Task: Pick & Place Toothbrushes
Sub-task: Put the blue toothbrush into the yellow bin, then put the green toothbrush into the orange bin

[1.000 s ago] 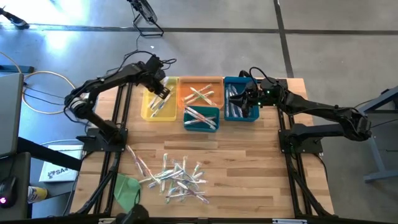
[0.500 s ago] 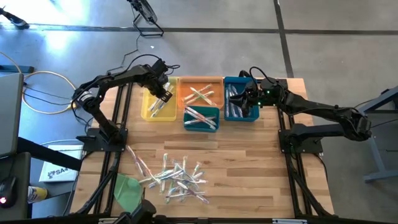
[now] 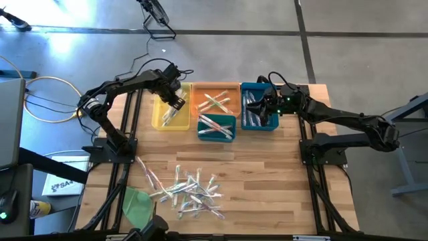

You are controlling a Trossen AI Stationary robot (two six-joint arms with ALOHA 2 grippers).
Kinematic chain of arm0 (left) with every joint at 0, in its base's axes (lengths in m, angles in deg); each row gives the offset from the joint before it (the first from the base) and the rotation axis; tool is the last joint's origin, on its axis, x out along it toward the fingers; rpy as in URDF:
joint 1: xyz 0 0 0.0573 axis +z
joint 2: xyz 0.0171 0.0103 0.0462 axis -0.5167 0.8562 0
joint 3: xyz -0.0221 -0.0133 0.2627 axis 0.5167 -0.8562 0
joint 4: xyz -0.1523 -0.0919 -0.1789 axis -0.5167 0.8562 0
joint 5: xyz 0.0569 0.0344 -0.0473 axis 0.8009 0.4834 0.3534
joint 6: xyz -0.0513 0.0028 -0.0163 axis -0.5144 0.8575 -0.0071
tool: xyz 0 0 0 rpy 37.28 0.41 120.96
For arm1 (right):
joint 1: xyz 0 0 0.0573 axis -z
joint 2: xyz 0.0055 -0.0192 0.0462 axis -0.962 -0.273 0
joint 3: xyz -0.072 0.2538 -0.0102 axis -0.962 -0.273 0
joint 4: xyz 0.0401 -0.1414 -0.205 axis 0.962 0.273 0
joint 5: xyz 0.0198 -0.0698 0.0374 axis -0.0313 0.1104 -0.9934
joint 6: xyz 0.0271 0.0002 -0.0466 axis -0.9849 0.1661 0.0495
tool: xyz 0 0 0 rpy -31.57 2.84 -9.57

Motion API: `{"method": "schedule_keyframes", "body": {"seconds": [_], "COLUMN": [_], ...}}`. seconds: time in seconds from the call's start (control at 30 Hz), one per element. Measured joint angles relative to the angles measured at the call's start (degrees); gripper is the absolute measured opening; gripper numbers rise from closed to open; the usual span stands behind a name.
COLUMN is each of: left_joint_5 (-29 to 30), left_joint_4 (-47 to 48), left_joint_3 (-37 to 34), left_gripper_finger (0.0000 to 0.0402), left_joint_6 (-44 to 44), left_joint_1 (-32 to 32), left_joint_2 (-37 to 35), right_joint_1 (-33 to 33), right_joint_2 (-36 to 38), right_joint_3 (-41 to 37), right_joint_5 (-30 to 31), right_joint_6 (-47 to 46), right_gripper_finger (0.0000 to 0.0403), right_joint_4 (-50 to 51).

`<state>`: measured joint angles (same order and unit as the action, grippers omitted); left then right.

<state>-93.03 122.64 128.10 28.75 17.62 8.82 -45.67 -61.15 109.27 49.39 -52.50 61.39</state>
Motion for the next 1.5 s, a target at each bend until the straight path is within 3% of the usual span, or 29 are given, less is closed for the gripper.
{"method": "schedule_keyframes", "body": {"seconds": [0.23, 1.5], "left_joint_5": [0.04, 0.11], "left_joint_4": [-0.02, -3.77], "left_joint_3": [0.0, 0.07], "left_gripper_finger": [0.0093, 0.0096], "left_joint_6": [0.0, 0.0], "left_joint_1": [0.0, 0.0], "left_joint_2": [0.0, 0.0], "right_joint_1": [0.0, 0.0], "right_joint_2": [0.0, 0.0], "right_joint_3": [0.0, 0.0], "right_joint_5": [-0.02, 0.0], "right_joint_6": [0.0, 0.02], "right_gripper_finger": [0.0085, 0.0085], "right_joint_4": [0.0, -0.01]}}
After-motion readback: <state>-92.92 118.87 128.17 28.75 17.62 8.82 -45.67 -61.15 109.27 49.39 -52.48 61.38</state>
